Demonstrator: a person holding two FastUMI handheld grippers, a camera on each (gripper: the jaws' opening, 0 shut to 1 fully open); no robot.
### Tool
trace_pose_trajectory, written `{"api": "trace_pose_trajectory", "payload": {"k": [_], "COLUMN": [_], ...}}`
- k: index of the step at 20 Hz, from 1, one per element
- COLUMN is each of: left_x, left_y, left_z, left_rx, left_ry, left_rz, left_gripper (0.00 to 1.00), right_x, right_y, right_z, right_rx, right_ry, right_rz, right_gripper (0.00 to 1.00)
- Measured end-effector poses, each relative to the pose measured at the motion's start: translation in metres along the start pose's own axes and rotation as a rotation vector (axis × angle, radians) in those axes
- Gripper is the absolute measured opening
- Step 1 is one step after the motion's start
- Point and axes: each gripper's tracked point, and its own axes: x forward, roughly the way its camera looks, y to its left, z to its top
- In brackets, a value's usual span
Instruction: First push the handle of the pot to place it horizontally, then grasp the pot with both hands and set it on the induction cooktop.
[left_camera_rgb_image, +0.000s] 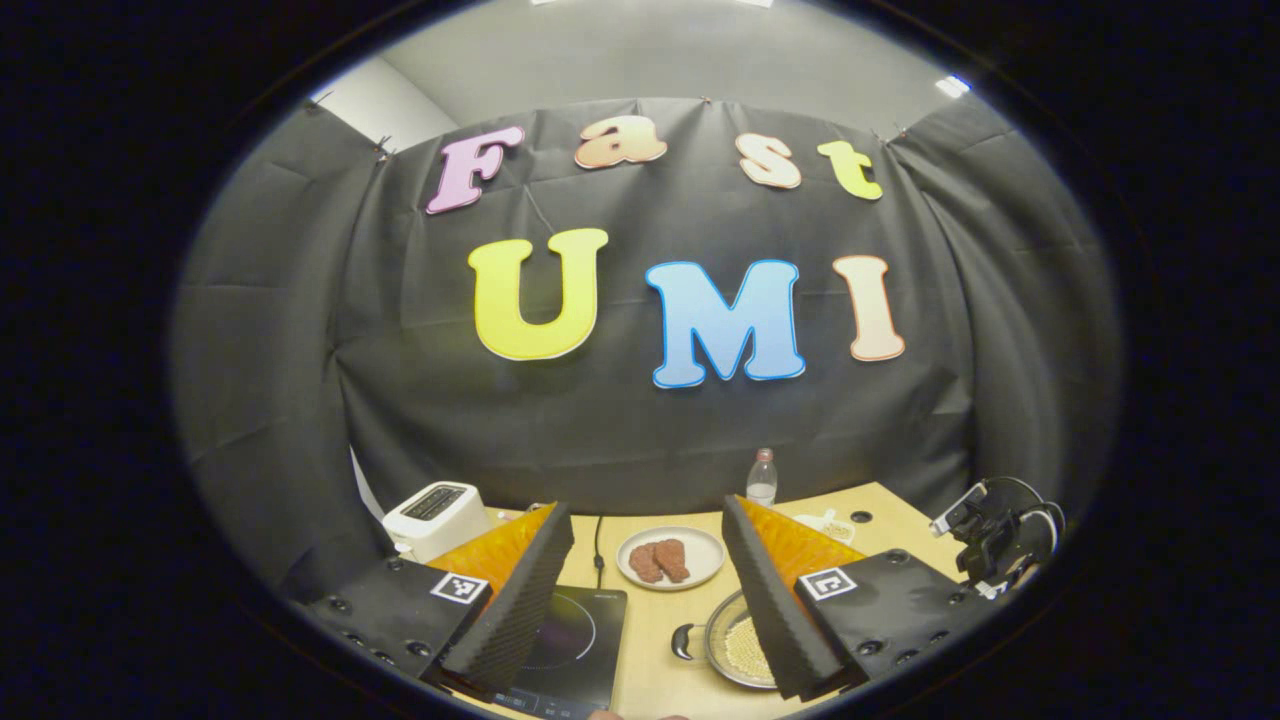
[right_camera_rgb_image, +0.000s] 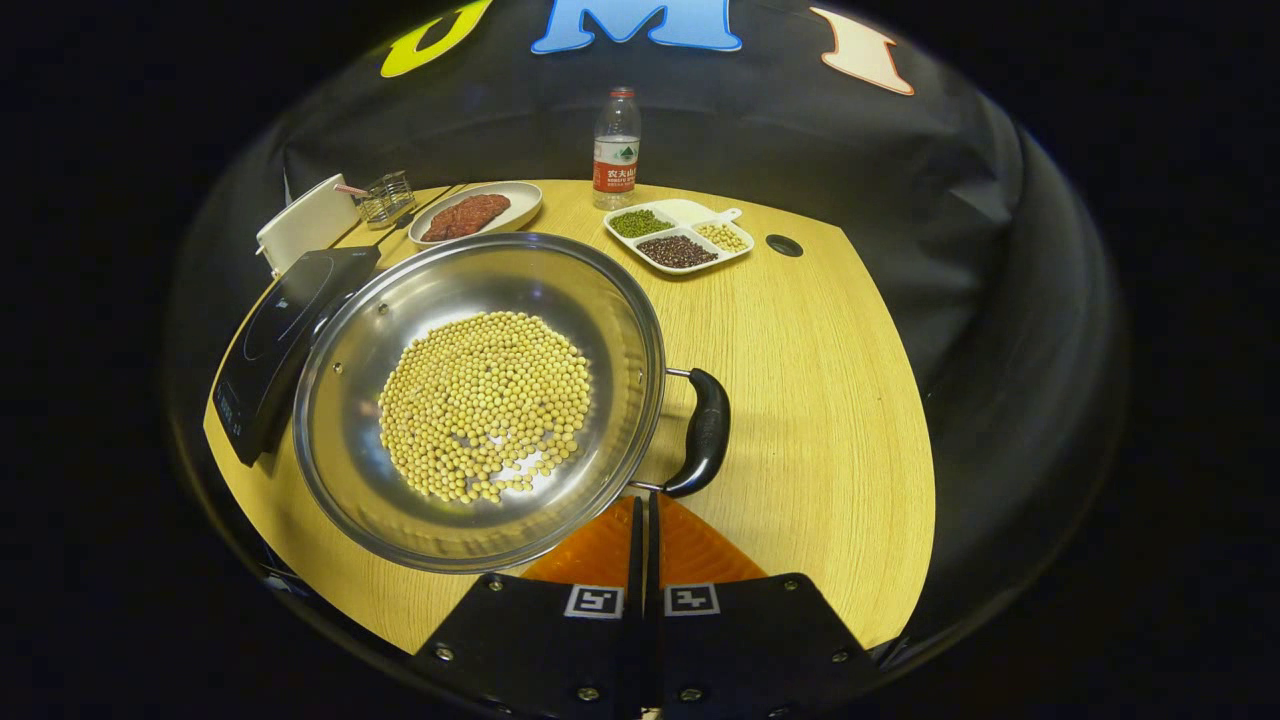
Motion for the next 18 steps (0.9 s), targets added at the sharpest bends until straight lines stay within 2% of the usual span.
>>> {"api": "trace_pose_trajectory", "payload": {"k": [5,7,8,9,10,12,13,16,17,18], "left_x": [0.004,0.006,0.006,0.007,0.009,0.012,0.013,0.022,0.025,0.030], "left_y": [-0.005,-0.006,-0.007,-0.010,-0.014,-0.018,-0.020,-0.031,-0.034,-0.039], "left_z": [-0.014,-0.019,-0.021,-0.024,-0.027,-0.038,-0.046,-0.077,-0.093,-0.111], "left_rx": [-0.010,-0.013,-0.015,-0.023,-0.033,-0.054,-0.064,-0.085,-0.084,-0.081], "left_ry": [0.022,0.031,0.034,0.038,0.044,0.067,0.083,0.153,0.187,0.232], "left_rz": [-0.011,-0.013,-0.016,-0.026,-0.040,-0.051,-0.056,-0.100,-0.117,-0.139], "left_gripper": [0.97,0.99,1.00,1.00,1.00,0.97,0.97,1.00,0.95,0.97], "right_x": [-0.005,-0.014,-0.020,-0.025,-0.033,-0.045,-0.050,-0.058,-0.056,-0.053], "right_y": [-0.008,-0.006,-0.006,-0.008,-0.010,-0.016,-0.017,-0.022,-0.024,-0.026], "right_z": [0.007,0.006,0.008,0.009,0.011,0.019,0.024,0.034,0.037,0.038], "right_rx": [0.012,0.044,0.063,0.079,0.092,0.129,0.152,0.217,0.233,0.245], "right_ry": [-0.020,-0.032,-0.047,-0.062,-0.080,-0.132,-0.161,-0.226,-0.234,-0.234], "right_rz": [-0.012,0.011,0.025,0.026,0.032,0.034,0.031,0.031,0.030,0.028], "right_gripper": [0.01,0.01,0.06,0.24,0.37,0.83,1.00,1.00,1.00,1.00]}}
